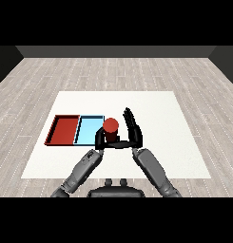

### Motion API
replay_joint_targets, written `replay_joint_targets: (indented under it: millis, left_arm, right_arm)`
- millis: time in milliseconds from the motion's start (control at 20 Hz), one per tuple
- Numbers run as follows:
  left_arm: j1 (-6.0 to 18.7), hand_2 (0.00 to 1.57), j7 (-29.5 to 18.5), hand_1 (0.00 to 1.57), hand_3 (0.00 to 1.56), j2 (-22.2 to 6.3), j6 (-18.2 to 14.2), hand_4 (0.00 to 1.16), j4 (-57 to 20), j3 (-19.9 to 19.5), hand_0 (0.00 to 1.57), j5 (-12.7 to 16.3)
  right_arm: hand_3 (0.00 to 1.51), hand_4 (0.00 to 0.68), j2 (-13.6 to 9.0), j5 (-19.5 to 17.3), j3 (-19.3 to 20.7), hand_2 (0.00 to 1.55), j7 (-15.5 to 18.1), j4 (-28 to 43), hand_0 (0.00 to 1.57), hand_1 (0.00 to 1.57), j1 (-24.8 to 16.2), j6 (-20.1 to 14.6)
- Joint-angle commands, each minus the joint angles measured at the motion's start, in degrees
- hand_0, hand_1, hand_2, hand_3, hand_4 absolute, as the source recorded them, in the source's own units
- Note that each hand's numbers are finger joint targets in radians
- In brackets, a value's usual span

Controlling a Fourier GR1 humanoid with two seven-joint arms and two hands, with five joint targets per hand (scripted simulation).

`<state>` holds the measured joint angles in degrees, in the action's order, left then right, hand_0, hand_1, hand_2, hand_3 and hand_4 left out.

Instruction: Pick the red can and put it in the red box

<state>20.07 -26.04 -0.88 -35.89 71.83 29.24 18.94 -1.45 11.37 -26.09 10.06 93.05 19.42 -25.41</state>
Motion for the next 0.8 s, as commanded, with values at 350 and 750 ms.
replay_joint_targets:
  millis: [350, 750]
  left_arm:
    - [3.3, 1.57, 3.0, 1.57, 1.48, -5.4, 4.5, 1.13, 0.9, -10.9, 1.57, -0.7]
    - [3.5, 1.57, 6.9, 1.57, 1.49, -13.3, 4.4, 1.12, -0.1, -16.6, 1.57, -4.0]
  right_arm:
    - [0.00, 0.000, -8.8, 6.5, 9.8, 0.00, 0.4, 15.7, 0.00, 0.00, -14.2, 9.3]
    - [0.00, 0.000, -12.5, 10.3, 16.9, 0.00, 0.3, 17.7, 0.00, 0.00, -21.9, 12.5]
